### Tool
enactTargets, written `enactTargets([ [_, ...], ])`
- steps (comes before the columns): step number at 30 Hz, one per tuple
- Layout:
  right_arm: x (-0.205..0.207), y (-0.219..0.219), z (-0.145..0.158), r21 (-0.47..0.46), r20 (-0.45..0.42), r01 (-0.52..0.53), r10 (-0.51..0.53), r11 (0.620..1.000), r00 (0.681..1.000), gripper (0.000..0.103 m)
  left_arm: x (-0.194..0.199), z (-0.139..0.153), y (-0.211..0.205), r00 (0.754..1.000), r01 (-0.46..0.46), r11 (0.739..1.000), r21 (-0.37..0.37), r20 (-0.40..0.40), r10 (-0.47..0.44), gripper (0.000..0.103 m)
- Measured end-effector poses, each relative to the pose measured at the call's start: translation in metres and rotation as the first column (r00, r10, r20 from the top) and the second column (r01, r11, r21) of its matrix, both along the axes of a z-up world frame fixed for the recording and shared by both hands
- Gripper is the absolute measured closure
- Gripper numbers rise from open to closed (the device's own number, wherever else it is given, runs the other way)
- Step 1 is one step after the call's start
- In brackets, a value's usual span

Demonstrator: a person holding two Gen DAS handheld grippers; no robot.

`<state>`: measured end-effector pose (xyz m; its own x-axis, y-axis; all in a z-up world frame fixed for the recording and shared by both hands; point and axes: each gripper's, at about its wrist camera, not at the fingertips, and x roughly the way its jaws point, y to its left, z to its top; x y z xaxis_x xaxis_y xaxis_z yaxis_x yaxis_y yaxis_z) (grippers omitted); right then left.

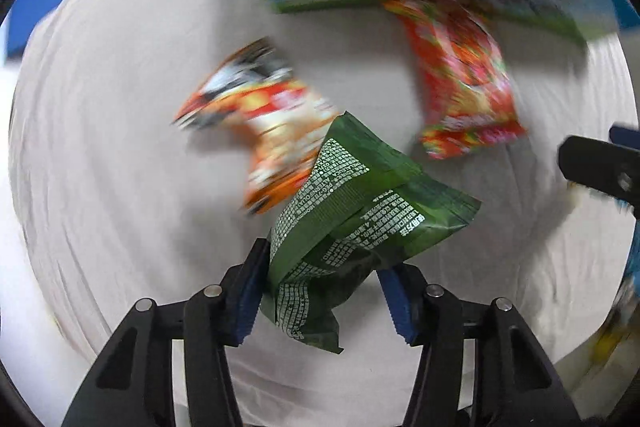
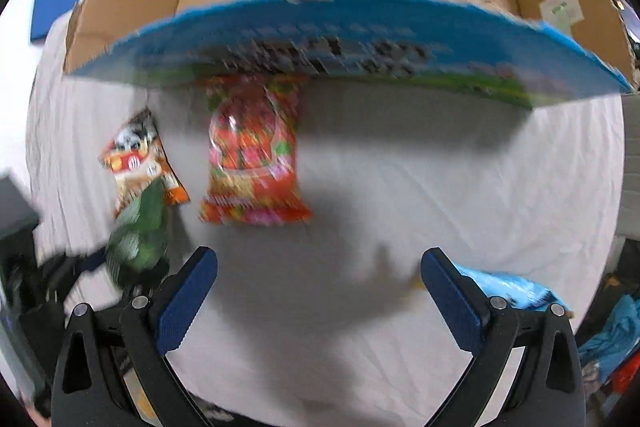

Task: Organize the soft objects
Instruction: 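Grasp the green snack bag with the left tool while the right tool approaches the red bag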

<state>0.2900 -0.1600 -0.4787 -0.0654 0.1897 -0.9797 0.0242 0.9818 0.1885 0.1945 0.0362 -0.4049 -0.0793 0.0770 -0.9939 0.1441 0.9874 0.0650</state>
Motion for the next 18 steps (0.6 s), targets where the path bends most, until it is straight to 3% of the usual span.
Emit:
enactTargets([
  [6, 0.025, 0.023, -0.022, 0.004, 0.022, 0.095, -0.095, 0.995, 0.995, 0.005, 0.003, -0.017, 0.038, 0.969, -0.244, 0.967, -0.076, -0.061, 0.239, 0.052],
  [13, 0.040, 0.050, -0.047, -0.070, 0.044, 0.105, -0.103, 0.992, 0.994, 0.027, 0.018, -0.044, 0.036, 0.966, -0.250, 0.965, -0.075, -0.090, 0.243, 0.049],
  [16, 0.042, 0.056, -0.044, -0.097, 0.037, 0.071, -0.068, 0.993, 0.997, 0.049, 0.017, -0.051, 0.032, 0.965, -0.248, 0.966, -0.077, -0.102, 0.240, 0.048],
  [18, 0.037, 0.064, -0.047, -0.101, -0.013, 0.038, -0.039, 0.994, 0.999, 0.049, 0.020, -0.056, 0.037, 0.964, -0.252, 0.964, -0.084, -0.107, 0.243, 0.048],
])
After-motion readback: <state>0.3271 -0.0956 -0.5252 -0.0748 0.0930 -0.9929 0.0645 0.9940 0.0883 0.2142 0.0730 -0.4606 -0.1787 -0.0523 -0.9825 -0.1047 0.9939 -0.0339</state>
